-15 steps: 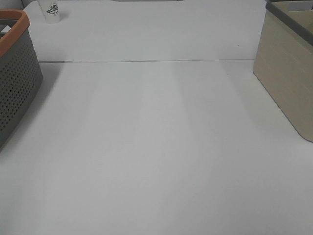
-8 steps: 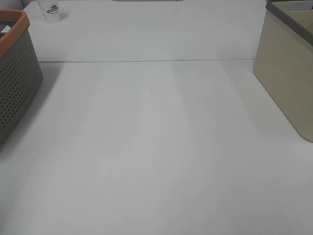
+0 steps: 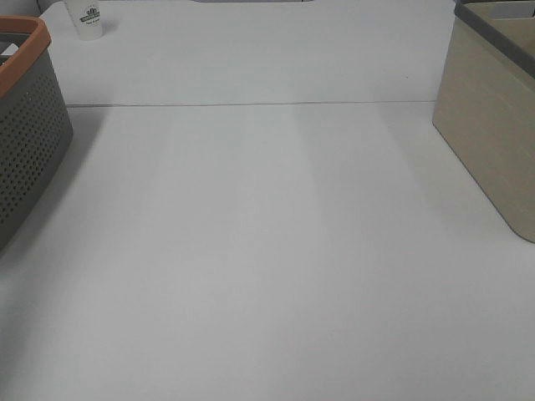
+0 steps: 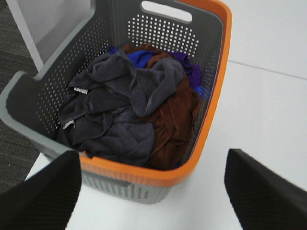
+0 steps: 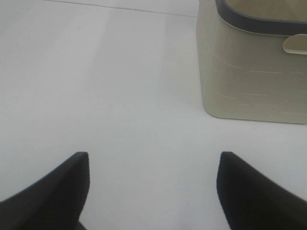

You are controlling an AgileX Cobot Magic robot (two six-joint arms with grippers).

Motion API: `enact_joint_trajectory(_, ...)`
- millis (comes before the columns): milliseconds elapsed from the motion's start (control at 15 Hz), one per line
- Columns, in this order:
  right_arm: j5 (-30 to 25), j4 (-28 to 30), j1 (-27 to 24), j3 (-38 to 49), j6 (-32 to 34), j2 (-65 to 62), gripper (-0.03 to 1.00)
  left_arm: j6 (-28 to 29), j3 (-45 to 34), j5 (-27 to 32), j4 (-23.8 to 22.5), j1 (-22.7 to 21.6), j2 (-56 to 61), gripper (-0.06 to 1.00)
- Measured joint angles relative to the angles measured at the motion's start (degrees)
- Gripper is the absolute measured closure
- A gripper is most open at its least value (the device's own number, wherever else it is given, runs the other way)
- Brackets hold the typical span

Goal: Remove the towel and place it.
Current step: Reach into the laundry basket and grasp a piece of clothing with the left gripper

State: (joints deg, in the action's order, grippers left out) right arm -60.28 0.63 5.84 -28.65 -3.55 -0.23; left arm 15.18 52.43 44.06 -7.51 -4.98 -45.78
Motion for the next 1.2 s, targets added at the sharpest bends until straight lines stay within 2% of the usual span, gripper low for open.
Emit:
enact_joint_trajectory(67, 0.0, 0.0, 0.0, 0.0, 0.0, 0.0, 0.24, 0.5, 1.9, -1.7, -1.0, 0.0, -3.0, 0.18)
enact_joint_trajectory(133, 0.0, 0.0, 0.0, 0.0, 0.0, 0.0, 0.24, 5.8, 6.1, -5.0, -6.0, 0.0, -8.7, 0.18)
enact_joint_trajectory(200, 0.0, 0.0, 0.0, 0.0, 0.0, 0.0, 0.24, 8.3, 7.2, -5.4, -7.6, 0.0, -10.5, 0.18)
enact_joint_trajectory(467, 0.0, 0.0, 0.0, 0.0, 0.0, 0.0, 0.24, 28.3, 14.9, -6.3, -22.3, 0.0, -24.4, 0.18)
enact_joint_trajectory(733, 0.0, 0.0, 0.0, 0.0, 0.0, 0.0, 0.24, 43.8, 18.1, -6.7, -31.6, 0.0, -33.9, 0.18)
enact_joint_trajectory(800, 0.0, 0.0, 0.0, 0.0, 0.0, 0.0, 0.24, 51.8, 18.3, -6.8, -36.5, 0.0, -39.2, 0.18)
enact_joint_trajectory(1000, 0.0, 0.0, 0.0, 0.0, 0.0, 0.0, 0.24, 60.4, 18.3, -7.4, -41.0, 0.0, -45.4, 0.18)
enact_joint_trajectory(1200, 0.0, 0.0, 0.0, 0.0, 0.0, 0.0, 0.24, 70.8, 18.7, -11.1, -46.1, 0.0, -52.2, 0.18)
